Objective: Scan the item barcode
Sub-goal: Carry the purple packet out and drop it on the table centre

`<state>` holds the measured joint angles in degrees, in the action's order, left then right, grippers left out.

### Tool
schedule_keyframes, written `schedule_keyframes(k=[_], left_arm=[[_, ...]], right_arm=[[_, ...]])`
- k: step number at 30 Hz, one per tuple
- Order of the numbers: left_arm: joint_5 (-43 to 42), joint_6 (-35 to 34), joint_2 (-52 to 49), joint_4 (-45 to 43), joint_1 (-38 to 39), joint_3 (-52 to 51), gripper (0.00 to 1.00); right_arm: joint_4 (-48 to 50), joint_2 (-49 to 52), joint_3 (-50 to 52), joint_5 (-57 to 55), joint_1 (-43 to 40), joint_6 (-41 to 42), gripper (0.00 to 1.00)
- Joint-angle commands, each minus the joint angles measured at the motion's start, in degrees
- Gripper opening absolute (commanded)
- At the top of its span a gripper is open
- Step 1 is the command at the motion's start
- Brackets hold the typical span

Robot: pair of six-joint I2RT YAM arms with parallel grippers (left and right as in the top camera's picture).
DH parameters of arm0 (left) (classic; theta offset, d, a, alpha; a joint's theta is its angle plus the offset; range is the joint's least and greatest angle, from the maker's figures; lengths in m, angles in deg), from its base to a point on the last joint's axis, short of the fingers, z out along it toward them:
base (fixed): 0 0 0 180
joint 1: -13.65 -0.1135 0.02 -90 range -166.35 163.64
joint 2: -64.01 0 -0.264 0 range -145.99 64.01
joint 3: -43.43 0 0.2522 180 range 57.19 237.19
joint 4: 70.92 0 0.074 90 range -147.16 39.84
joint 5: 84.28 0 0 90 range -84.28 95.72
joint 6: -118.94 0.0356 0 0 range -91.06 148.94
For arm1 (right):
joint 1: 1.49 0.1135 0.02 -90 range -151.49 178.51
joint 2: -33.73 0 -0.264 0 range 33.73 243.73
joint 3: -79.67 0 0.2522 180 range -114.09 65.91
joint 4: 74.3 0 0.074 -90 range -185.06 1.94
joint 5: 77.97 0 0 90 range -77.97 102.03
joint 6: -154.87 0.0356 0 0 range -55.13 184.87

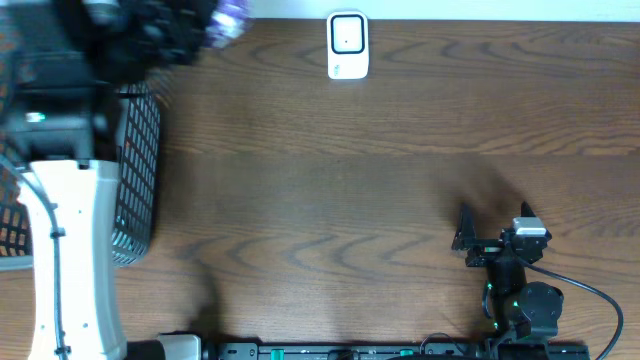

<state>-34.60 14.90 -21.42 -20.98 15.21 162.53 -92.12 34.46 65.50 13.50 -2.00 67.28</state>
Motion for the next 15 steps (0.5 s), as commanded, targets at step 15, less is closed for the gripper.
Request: schedule_keyframes(k=[15], left_arm=[[34.2,3.1,-23.9,13.6,31.8,-1.0,0.08]], right_arm=[[-0.3,-0.2,0.0,-0.3,-0.9,0.7,0.99]])
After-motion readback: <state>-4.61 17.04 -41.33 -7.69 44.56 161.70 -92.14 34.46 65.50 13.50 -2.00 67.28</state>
